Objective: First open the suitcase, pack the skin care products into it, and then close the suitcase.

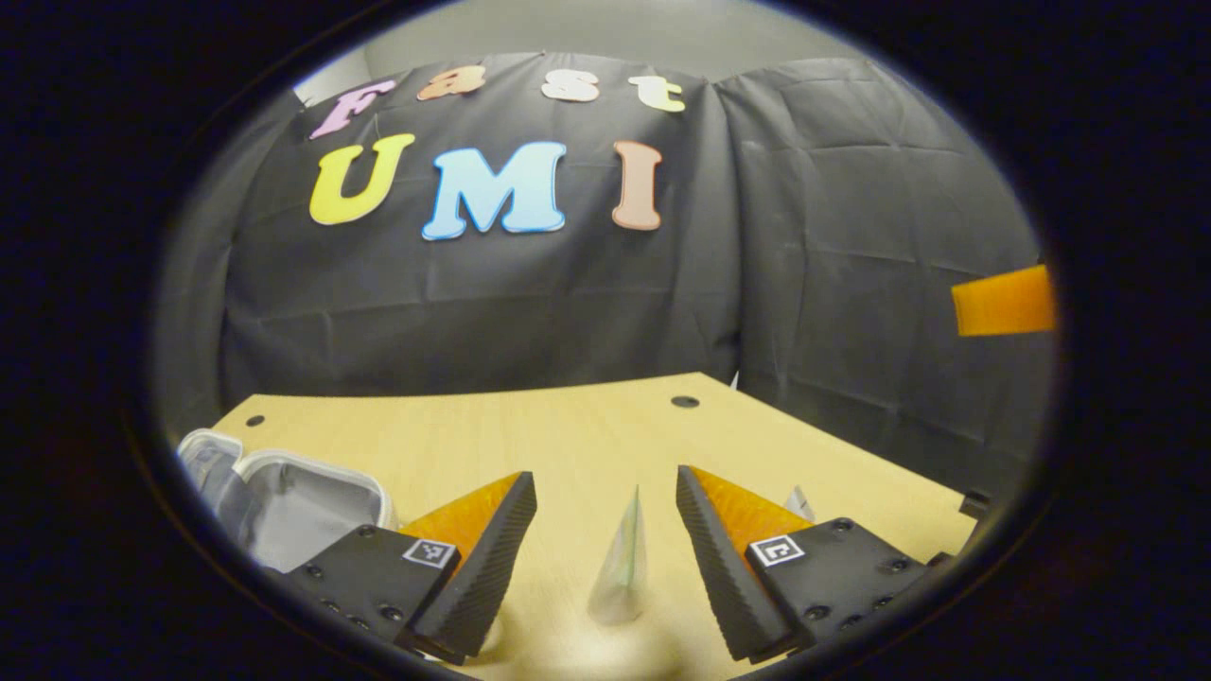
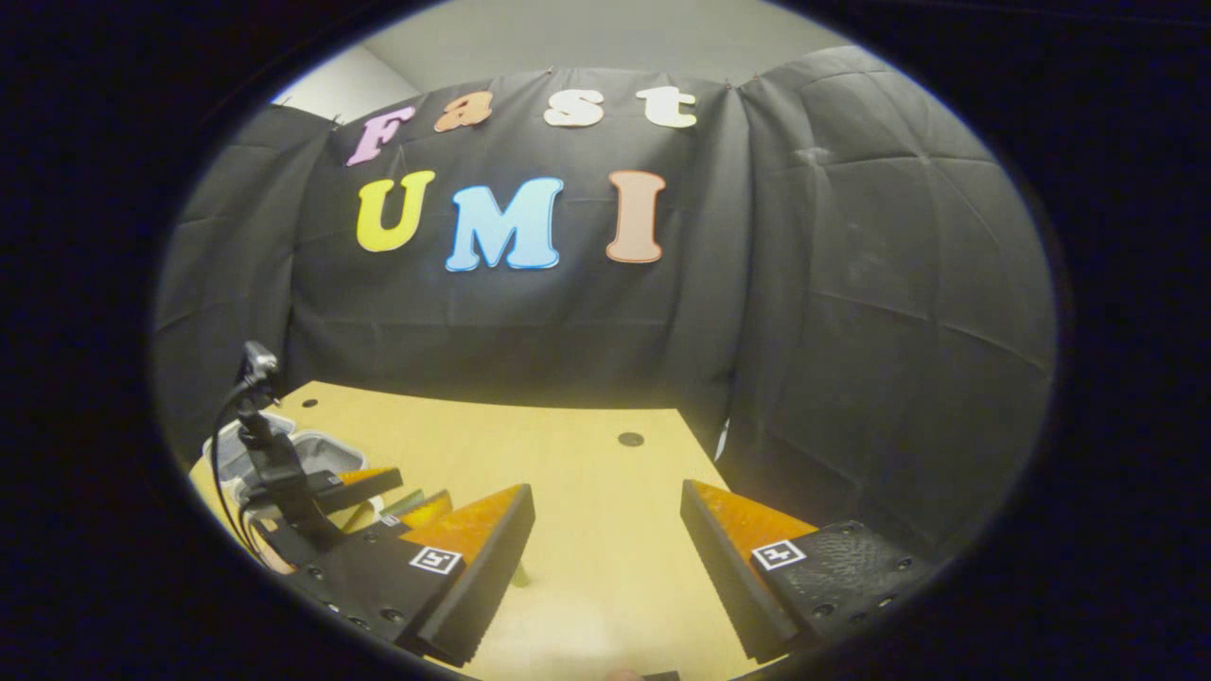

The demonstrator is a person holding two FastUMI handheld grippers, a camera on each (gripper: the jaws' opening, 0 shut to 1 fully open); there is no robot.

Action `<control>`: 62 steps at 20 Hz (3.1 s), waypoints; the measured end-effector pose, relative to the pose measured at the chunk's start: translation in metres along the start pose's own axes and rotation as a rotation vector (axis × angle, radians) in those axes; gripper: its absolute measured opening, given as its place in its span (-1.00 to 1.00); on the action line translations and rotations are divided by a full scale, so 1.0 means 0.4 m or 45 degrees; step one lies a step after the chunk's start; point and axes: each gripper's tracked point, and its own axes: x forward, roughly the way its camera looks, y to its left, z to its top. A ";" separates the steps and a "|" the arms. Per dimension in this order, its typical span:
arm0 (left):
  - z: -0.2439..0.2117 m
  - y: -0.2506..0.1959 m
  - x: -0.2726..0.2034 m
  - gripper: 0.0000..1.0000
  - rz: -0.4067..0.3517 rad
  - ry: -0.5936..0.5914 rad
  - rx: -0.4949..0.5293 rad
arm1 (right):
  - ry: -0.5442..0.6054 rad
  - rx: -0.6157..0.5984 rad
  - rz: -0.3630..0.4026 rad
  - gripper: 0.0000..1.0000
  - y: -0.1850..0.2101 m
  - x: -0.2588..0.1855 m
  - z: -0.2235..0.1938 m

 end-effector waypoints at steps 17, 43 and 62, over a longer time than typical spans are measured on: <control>-0.110 0.081 0.036 -0.31 0.025 0.382 -0.194 | 0.095 0.028 0.136 0.89 0.124 0.112 -0.093; -0.109 0.738 -0.352 -0.29 0.235 0.886 -0.354 | 0.432 0.306 0.169 -0.67 0.501 0.123 -0.253; 0.030 1.032 -0.564 0.99 0.315 0.559 -0.394 | 0.703 0.133 0.514 -0.53 1.046 0.114 -0.302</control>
